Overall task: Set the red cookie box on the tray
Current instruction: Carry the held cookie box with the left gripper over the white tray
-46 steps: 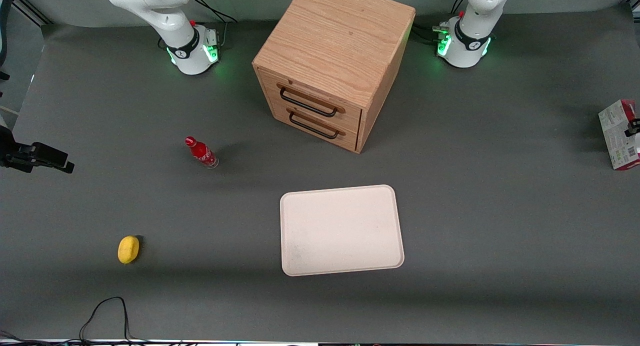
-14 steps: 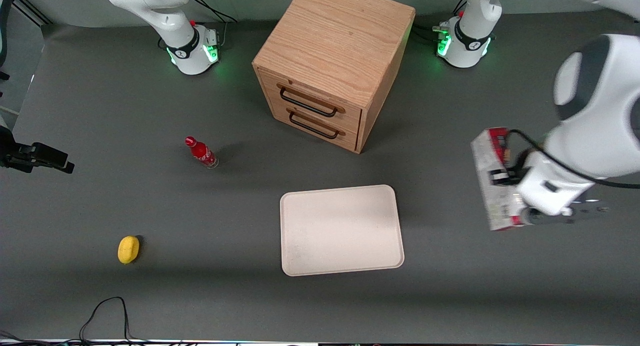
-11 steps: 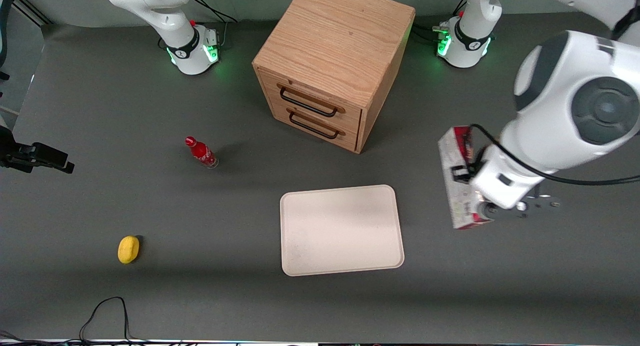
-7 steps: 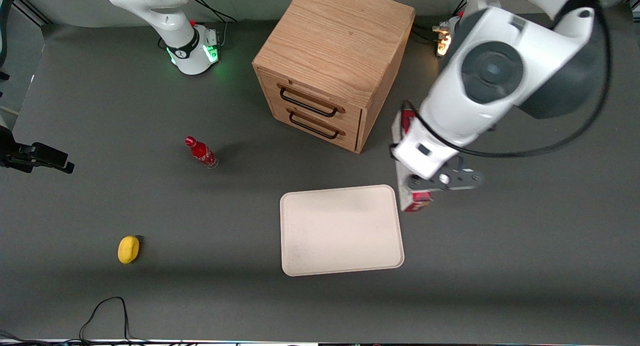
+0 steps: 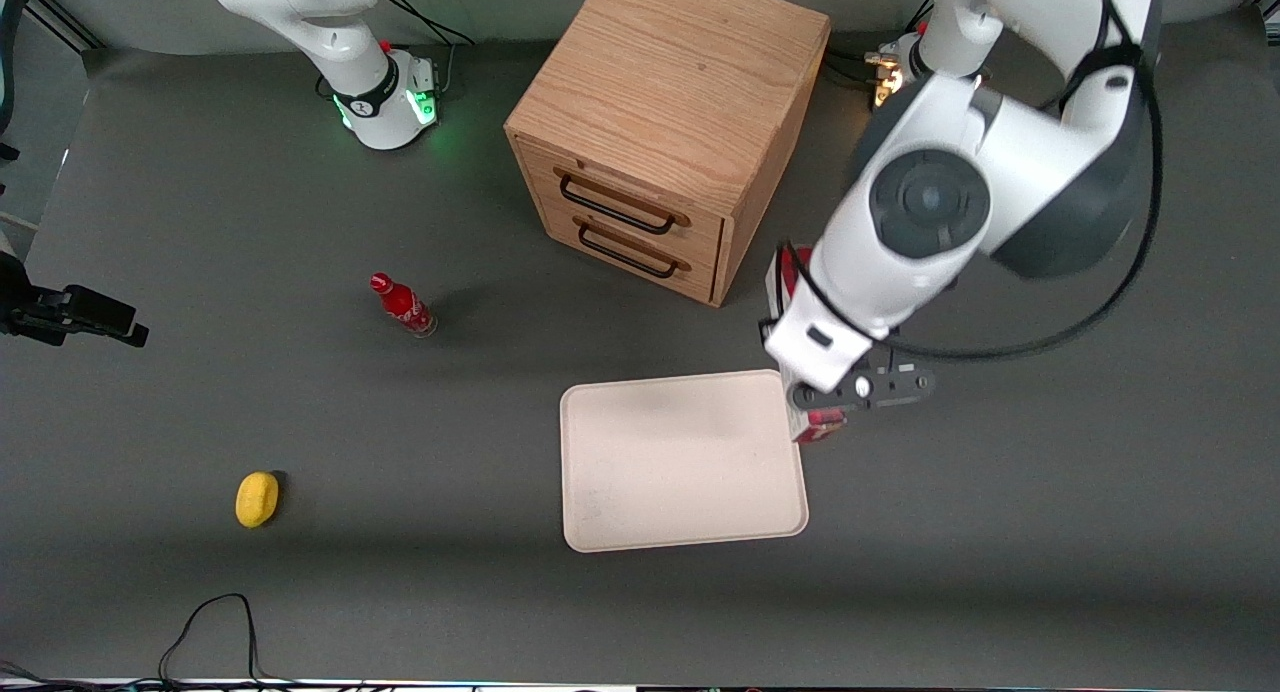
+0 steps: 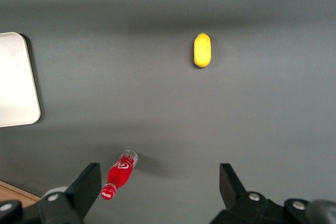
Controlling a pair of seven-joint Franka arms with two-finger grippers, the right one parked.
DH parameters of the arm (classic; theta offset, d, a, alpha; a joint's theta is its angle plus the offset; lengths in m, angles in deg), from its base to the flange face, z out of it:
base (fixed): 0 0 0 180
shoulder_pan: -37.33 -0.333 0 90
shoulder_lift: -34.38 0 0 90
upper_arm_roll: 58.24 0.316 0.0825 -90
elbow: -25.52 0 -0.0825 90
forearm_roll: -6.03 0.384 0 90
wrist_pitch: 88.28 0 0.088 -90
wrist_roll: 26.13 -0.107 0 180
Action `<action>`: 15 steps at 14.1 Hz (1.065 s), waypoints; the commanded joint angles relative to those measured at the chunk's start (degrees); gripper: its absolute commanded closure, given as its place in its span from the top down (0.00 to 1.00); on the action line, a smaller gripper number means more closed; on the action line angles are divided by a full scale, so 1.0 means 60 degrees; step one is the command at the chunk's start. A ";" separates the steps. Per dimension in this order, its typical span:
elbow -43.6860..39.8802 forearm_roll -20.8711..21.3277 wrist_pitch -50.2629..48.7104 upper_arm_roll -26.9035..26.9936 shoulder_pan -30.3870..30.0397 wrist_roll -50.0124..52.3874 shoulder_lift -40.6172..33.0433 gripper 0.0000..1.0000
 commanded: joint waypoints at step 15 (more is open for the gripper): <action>0.0511 0.0961 0.3818 0.0185 -0.0044 -0.0141 0.2966 0.00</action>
